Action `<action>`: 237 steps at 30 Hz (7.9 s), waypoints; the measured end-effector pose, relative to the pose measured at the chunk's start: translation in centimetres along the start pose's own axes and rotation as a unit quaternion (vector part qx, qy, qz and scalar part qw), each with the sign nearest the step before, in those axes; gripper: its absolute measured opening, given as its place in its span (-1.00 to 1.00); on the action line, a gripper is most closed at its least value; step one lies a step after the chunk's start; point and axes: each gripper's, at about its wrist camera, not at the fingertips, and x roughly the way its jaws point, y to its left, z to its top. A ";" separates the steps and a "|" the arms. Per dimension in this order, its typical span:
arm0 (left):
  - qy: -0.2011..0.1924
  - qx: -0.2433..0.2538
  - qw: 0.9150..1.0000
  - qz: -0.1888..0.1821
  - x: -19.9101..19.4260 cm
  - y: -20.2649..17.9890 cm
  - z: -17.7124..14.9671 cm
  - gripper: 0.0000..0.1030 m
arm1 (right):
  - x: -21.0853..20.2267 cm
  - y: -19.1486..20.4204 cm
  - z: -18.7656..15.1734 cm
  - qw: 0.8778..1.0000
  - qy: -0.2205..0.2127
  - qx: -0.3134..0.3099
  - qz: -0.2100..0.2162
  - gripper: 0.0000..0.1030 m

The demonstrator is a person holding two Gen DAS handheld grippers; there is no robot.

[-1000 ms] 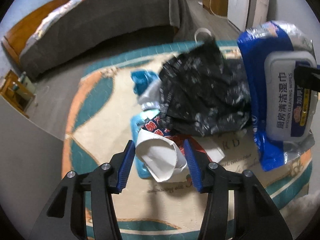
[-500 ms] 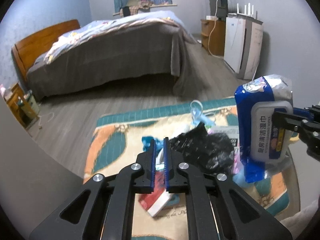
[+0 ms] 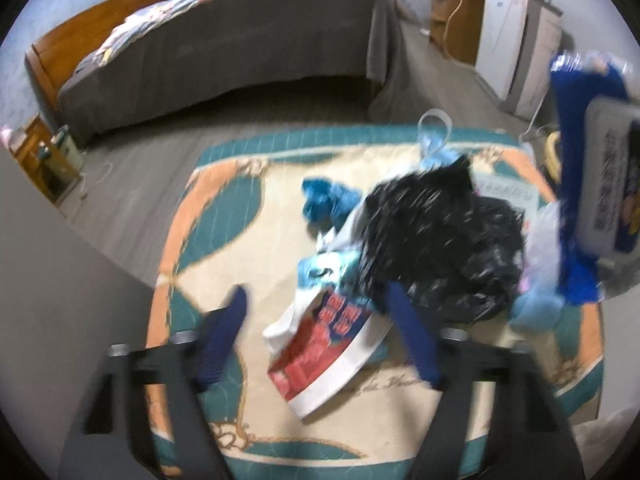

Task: Collect trash
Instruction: 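Grasp the black plastic bag with the left gripper while the right gripper holds the wipe pack, then carry the wipe pack over the bin and open the right gripper, then drop the black bag into the bin and return both tools to the mat, then grasp the clear plastic bag with the right gripper while the left grasps the paper cup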

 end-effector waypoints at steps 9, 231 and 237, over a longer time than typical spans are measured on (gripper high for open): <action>0.073 0.013 0.997 0.004 3.5 0.6 -2.4 0.51 | 0.4 -0.1 -0.2 1.000 0.007 -0.002 0.002 -0.58; 0.068 0.073 0.995 -0.022 5.4 1.0 -4.1 0.86 | 11.9 -4.0 -4.4 0.977 0.175 0.036 -0.118 0.88; 0.076 0.064 0.994 -0.037 5.8 1.4 -3.7 0.80 | 13.0 -3.9 -5.1 0.974 0.203 0.033 -0.093 0.56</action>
